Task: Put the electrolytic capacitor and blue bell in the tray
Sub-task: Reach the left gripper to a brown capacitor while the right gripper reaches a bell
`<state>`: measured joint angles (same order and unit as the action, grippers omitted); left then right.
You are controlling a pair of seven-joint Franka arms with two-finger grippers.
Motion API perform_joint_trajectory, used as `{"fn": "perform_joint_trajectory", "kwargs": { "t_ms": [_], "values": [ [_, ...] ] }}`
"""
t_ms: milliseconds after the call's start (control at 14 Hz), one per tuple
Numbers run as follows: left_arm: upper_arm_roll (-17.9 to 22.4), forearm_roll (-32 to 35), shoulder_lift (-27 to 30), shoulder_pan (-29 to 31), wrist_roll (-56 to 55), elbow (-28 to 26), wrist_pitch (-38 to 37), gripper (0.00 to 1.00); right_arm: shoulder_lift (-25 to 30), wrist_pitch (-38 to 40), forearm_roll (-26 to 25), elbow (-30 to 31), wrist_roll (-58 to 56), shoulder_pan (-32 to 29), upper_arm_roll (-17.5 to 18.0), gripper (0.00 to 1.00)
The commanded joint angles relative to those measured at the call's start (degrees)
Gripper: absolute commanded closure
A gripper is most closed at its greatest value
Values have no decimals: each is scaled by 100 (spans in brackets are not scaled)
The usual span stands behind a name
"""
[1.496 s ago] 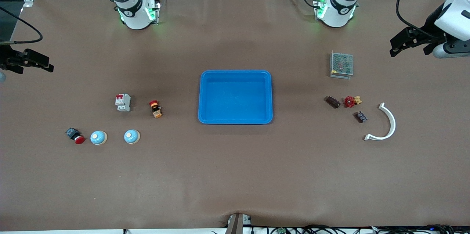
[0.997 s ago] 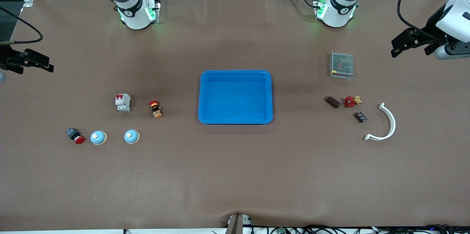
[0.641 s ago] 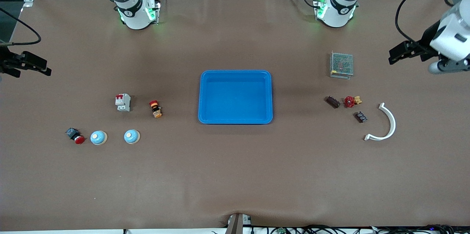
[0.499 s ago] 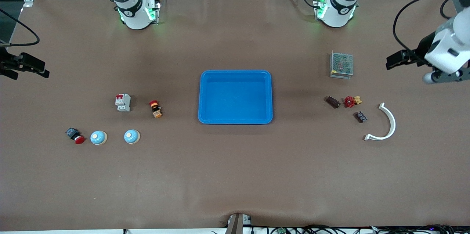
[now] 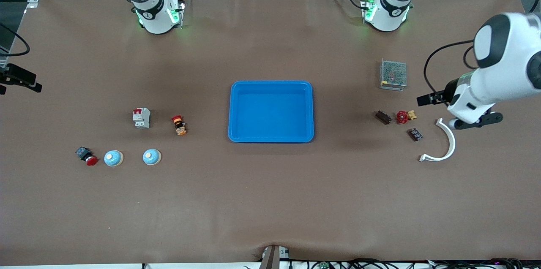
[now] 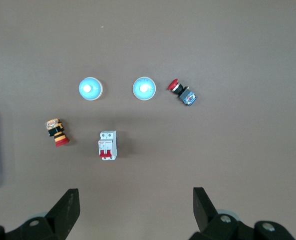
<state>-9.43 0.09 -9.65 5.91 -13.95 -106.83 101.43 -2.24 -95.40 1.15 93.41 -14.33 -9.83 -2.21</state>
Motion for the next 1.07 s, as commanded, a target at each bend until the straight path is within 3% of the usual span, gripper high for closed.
{"fn": "perform_joint_trajectory", "kwargs": {
  "t_ms": [0,356,712,926,997],
  "values": [
    [-24,9,-605,-10,-125,118,122,0,-119,-425,70,62,-52,-54,37,0],
    [-24,-492,-1450,-36,-572,198,438,0,-847,-1102,61,239,44,-255,37,0],
    [-33,-580,-1961,-116,-1782,189,930,0,-1436,-2612,167,906,359,-300,45,0],
    [-33,-580,-2119,-266,-2506,154,1001,0,-1657,-3570,149,1363,1123,68,46,0],
    [-24,-580,-2198,-231,-2533,154,1010,4,-1762,-3895,140,1477,1326,191,45,0]
  ]
}}
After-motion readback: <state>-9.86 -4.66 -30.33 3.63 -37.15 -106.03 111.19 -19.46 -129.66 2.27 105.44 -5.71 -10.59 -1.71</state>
